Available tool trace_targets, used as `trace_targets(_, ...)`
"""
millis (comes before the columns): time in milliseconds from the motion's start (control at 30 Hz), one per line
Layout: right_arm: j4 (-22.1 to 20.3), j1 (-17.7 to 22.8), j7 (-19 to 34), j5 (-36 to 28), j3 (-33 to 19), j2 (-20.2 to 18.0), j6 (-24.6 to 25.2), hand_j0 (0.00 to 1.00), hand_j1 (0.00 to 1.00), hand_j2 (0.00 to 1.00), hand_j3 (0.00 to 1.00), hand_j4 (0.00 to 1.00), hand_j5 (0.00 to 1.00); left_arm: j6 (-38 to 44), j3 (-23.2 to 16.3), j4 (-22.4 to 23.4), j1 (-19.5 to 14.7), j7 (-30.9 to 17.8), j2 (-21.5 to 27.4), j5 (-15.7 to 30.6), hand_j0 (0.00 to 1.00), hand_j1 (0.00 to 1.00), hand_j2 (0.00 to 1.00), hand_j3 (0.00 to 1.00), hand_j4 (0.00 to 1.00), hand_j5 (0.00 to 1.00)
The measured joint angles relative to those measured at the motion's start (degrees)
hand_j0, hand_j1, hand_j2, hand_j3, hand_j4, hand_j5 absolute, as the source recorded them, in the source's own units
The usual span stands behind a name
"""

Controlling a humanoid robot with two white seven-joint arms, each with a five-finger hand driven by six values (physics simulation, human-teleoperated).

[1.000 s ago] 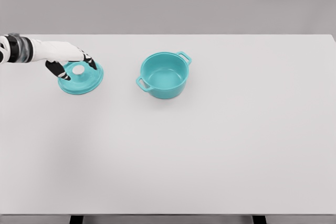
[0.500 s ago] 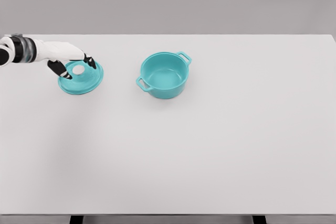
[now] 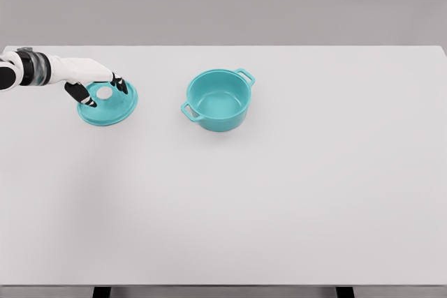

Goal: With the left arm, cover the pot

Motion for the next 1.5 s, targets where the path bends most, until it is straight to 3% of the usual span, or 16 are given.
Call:
trace_targets(767, 0.0, 0.0, 0.0, 0.0, 0.0, 0.0, 0.0, 1.0, 1.0, 1.0, 1.0, 1.0, 1.0, 3.3, 0.2, 1.9, 0.3, 0.3, -2.0, -1.8, 0.73, 0.73, 0.73, 0.73, 0.73, 0.73)
trace_targets(1033, 0.0, 0.0, 0.0, 0.0, 0.0, 0.0, 0.0, 1.0, 1.0, 1.0, 1.0, 1.0, 1.0, 3.3, 0.2, 2.0, 0.3, 0.3, -2.1, -1.9, 0.6, 0.6, 0.6, 0.6, 0.6, 0.6)
trace_targets(1500, 0.0, 0.0, 0.0, 0.0, 0.0, 0.0, 0.0, 1.0, 1.0, 1.0, 1.0, 1.0, 1.0, 3.1, 0.1, 2.0, 0.2, 0.2, -1.8, -2.2, 0.54, 0.54, 0.54, 0.54, 0.54, 0.54)
